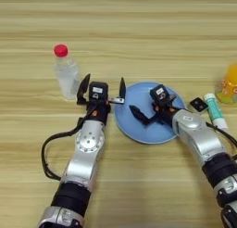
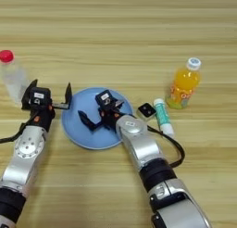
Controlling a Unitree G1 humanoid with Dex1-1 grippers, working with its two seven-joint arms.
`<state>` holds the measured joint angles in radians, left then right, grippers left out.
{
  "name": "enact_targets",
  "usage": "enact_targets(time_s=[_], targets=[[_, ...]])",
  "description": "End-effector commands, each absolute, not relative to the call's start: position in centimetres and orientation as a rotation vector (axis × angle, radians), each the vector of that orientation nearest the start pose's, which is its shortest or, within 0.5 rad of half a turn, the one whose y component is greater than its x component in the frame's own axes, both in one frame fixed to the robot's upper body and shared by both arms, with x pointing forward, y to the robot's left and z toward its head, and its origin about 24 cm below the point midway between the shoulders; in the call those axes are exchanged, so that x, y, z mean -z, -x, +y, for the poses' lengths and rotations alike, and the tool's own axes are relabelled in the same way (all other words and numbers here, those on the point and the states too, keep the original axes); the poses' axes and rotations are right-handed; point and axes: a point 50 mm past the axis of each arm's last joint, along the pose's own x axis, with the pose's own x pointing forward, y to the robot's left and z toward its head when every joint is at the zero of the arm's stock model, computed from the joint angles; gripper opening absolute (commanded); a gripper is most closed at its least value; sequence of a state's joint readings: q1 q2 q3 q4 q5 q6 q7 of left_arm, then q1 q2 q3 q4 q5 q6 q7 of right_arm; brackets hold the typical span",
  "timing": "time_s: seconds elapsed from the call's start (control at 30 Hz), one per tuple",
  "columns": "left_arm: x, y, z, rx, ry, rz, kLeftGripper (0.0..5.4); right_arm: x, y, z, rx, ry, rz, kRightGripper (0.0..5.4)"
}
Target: Move the objects on the table
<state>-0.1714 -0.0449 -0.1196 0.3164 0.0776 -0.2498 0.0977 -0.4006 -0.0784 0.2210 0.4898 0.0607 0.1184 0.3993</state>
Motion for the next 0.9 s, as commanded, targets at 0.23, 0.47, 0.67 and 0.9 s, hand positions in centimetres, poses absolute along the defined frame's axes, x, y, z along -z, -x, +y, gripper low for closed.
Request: enact_targets(time_s=[0.23,0.47,0.67,0.9], targets=[[-3.5,-27.7,9.4,0.089,-0.028,-0.107,5.40,-8.3,-29.5,-9.4,-0.590,0.127,-0.073,5.37],[-3.5,-27.8,9.4,0.090,-0.029,-0.106,5.40,-13.8,-30.3,-12.6,-0.399,0.144,-0.317,5.37],[-3.4,-27.8,9.4,0.088,-0.028,-0.105,5.40,-16.6,-30.8,-16.0,-0.256,0.145,-0.418,5.37],[-3.7,-28.0,10.1,0.062,-0.025,-0.115,5.40,-17.5,-31.6,-19.7,-0.109,0.141,-0.430,5.37]])
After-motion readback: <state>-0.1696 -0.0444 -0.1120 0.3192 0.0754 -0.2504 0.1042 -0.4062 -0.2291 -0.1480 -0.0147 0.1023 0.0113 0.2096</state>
